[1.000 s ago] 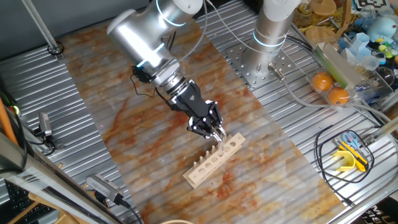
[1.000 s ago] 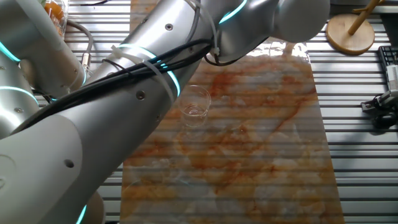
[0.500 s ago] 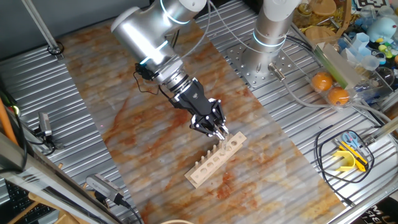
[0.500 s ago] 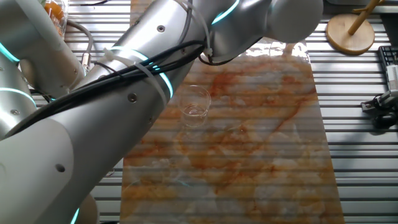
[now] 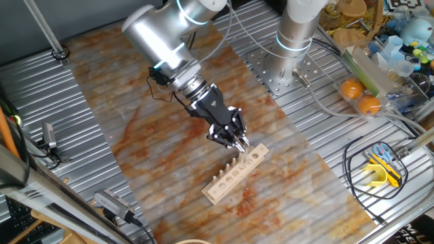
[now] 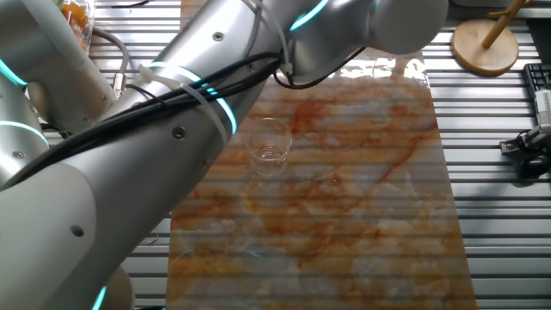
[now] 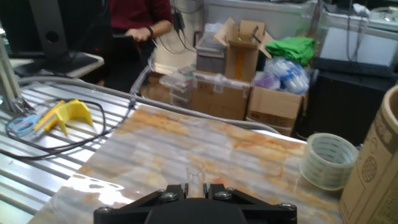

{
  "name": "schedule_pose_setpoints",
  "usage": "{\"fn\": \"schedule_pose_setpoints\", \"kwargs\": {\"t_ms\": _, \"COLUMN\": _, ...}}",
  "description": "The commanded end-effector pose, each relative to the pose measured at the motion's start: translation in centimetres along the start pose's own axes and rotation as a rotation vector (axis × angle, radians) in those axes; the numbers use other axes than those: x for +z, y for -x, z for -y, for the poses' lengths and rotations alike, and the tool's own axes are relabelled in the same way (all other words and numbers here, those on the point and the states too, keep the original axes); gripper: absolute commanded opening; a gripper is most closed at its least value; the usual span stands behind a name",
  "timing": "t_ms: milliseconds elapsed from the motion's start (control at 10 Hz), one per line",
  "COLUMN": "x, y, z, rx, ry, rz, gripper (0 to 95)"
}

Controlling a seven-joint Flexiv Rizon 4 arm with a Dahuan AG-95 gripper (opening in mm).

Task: Pour out the test tube

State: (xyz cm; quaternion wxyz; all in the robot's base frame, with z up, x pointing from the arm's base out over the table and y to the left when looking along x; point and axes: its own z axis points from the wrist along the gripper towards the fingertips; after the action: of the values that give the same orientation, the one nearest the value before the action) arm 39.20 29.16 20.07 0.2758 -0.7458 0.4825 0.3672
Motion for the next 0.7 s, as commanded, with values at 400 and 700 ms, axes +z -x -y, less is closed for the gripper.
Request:
{"fn": "schedule_pose_setpoints", "kwargs": {"t_ms": 400, "x": 0.0, "y": -0.08, "z": -0.04, "rx": 0.033, "ry": -0.033, "rz": -0.023, "gripper": 0.0}}
{"fn": "schedule_pose_setpoints", "kwargs": {"t_ms": 700, "x": 0.0, "y": -0.08, "z": -0.04, "rx": 0.008, "ry": -0.039, "rz": 0.008, "gripper": 0.0}}
